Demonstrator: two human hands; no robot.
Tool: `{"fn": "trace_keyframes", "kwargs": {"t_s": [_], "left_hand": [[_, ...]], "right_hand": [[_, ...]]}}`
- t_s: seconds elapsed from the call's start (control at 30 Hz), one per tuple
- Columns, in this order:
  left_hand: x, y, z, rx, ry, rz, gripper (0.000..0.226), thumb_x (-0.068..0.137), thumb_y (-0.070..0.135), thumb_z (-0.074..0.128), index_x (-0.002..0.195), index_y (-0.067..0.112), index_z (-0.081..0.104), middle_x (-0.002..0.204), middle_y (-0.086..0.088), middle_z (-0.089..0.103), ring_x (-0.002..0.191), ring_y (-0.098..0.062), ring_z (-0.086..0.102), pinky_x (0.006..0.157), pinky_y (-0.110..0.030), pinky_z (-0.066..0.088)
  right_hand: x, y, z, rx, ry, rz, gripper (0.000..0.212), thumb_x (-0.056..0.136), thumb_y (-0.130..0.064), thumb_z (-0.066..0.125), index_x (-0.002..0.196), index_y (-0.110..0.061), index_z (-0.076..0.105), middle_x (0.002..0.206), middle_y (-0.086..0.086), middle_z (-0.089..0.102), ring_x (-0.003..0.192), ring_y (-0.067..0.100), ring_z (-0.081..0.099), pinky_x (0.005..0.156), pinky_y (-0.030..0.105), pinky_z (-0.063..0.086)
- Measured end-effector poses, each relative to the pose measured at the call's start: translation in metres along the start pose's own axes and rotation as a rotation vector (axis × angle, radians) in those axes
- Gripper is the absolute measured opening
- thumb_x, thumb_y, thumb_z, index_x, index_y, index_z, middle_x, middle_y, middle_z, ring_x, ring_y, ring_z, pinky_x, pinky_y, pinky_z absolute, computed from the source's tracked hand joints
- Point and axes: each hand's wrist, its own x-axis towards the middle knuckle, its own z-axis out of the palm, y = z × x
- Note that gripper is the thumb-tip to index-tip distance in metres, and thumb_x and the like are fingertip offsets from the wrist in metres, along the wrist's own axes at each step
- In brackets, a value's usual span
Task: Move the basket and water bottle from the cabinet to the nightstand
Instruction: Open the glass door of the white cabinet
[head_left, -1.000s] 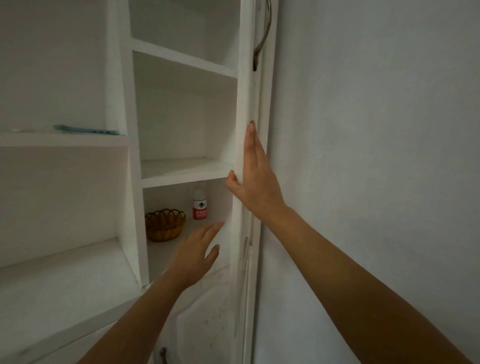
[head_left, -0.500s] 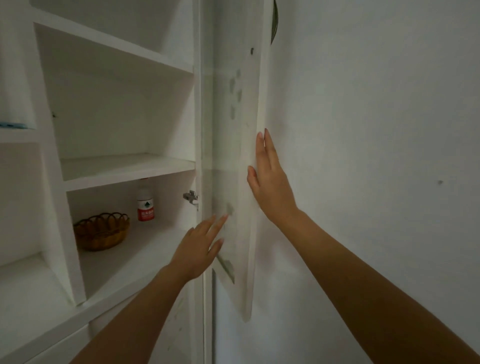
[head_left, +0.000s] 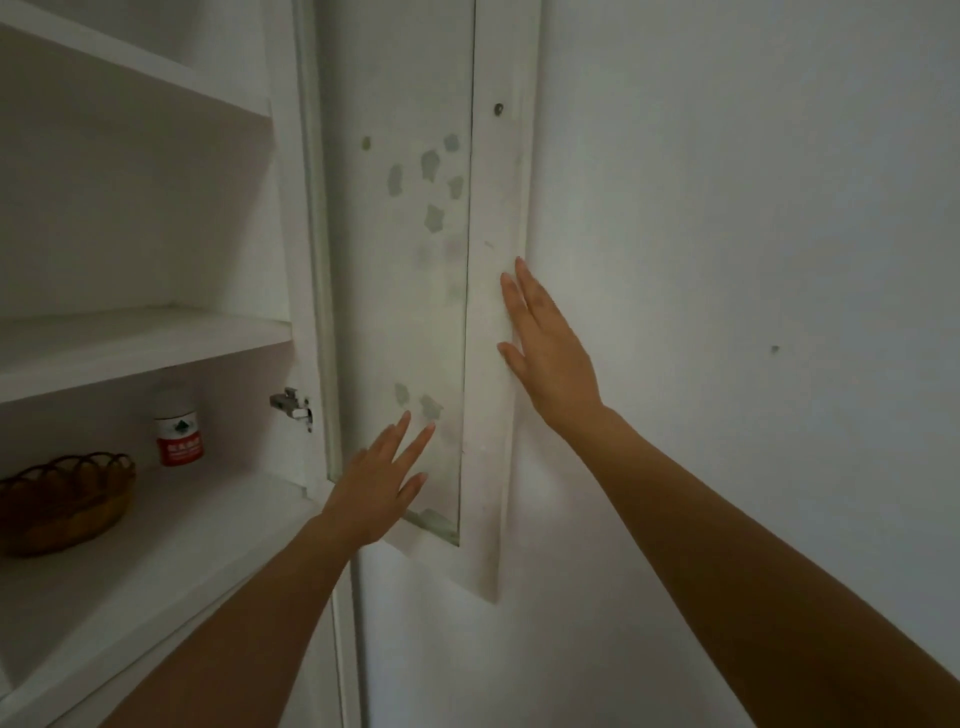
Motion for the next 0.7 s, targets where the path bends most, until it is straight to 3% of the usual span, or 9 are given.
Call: {"fn": "trace_keyframes", "kwargs": {"t_s": [0.1,0.33,0.43,0.5,0.7], "left_hand": [[0.010,0.001,0.010,0.013,-0.027,0.019,0.072,0.077,0.061,0.002,0.140,0.029,-0.011,0.157,-0.004,-0.001,0.143,-0.024,0.007,0.112,-0.049,0.024],[0.031,0.000,0.025,0.055,-0.077,0.014,0.078,0.073,0.062,-0.005,0.143,0.028,-0.009,0.156,-0.003,-0.007,0.143,-0.024,0.003,0.113,-0.047,0.022],[0.039,-0.003,0.031,0.066,-0.073,0.001,0.066,0.088,0.058,0.013,0.144,0.029,-0.003,0.155,-0.006,-0.012,0.143,-0.025,0.004,0.113,-0.048,0.023],[0.043,-0.006,0.036,0.054,-0.032,0.004,0.061,0.095,0.045,0.030,0.145,0.028,-0.001,0.155,-0.009,-0.013,0.143,-0.028,0.007,0.111,-0.050,0.027],[0.043,-0.012,0.044,0.031,0.033,0.026,0.063,0.094,0.037,0.042,0.144,0.031,0.005,0.155,-0.010,-0.006,0.141,-0.032,0.016,0.106,-0.055,0.032]], "right_hand": [[-0.001,0.012,0.008,-0.263,-0.035,-0.016,0.060,0.094,-0.018,0.048,0.145,-0.014,0.017,0.157,0.009,0.009,0.145,0.027,0.005,0.115,0.040,0.010],[0.003,0.033,0.022,-0.428,-0.114,-0.018,0.059,0.096,-0.018,0.041,0.146,-0.010,0.011,0.158,0.006,0.007,0.145,0.025,0.002,0.114,0.039,0.000],[0.005,0.039,0.026,-0.459,-0.121,-0.022,0.058,0.096,-0.019,0.040,0.145,-0.009,0.011,0.157,0.008,0.009,0.145,0.025,0.005,0.114,0.039,0.002],[0.005,0.040,0.030,-0.460,-0.109,-0.030,0.058,0.096,-0.019,0.041,0.145,-0.008,0.012,0.157,0.009,0.012,0.145,0.025,0.008,0.114,0.040,0.004],[0.006,0.044,0.035,-0.434,-0.087,-0.039,0.057,0.096,-0.018,0.040,0.144,-0.006,0.014,0.156,0.011,0.014,0.144,0.024,0.007,0.114,0.040,0.007]]}}
